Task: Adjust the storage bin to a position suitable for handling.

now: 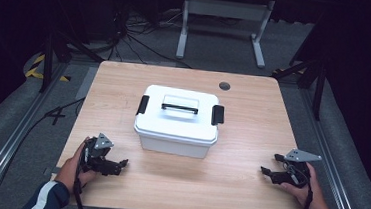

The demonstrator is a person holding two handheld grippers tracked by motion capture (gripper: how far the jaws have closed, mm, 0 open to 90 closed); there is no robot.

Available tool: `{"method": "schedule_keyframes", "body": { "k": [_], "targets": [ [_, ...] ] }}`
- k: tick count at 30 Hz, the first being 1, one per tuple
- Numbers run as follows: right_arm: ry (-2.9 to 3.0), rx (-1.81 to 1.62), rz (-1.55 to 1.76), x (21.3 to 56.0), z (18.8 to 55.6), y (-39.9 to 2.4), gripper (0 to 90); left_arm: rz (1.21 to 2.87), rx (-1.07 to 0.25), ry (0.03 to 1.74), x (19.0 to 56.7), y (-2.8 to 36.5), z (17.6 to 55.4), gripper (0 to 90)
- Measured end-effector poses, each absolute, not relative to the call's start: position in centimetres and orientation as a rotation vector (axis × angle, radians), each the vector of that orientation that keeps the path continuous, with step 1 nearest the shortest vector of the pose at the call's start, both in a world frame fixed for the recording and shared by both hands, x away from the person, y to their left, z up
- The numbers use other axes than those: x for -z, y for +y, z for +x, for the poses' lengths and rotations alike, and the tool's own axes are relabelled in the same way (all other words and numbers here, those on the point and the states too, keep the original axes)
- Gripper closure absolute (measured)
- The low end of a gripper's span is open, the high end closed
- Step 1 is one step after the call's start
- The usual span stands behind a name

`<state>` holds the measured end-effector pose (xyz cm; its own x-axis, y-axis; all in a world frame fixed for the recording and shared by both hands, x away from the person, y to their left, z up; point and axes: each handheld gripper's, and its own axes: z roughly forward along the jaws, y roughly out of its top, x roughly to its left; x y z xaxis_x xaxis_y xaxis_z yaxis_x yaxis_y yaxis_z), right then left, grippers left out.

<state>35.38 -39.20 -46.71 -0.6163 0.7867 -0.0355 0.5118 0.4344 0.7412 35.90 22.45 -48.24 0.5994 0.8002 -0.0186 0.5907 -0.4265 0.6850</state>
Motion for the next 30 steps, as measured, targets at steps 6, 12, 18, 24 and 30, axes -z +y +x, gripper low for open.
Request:
{"method": "schedule_keyframes", "body": {
  "k": [6, 12, 18, 24, 30],
  "targets": [
    [2.313, -1.001, 1.115, 46.7, 35.4, -39.2, 19.9, 2.174, -0.396, 1.09, 48.2, 23.0, 37.0, 0.0],
    [2.318, -0.991, 1.112, 46.6, 35.5, -39.2, 19.9, 2.174, -0.393, 1.07, 48.3, 23.1, 37.2, 0.0],
    [2.352, -0.962, 1.096, 46.4, 35.5, -39.4, 19.4, 2.209, -0.377, 0.981, 48.3, 23.5, 37.5, 0.2],
    [2.385, -0.926, 1.071, 45.9, 35.7, -39.2, 22.8, 2.232, -0.343, 0.907, 48.3, 23.8, 37.8, 0.0],
    [2.385, -0.949, 1.041, 44.5, 36.0, -38.9, 25.7, 2.234, -0.339, 0.909, 48.2, 23.8, 38.0, 0.0]
  ]
}}
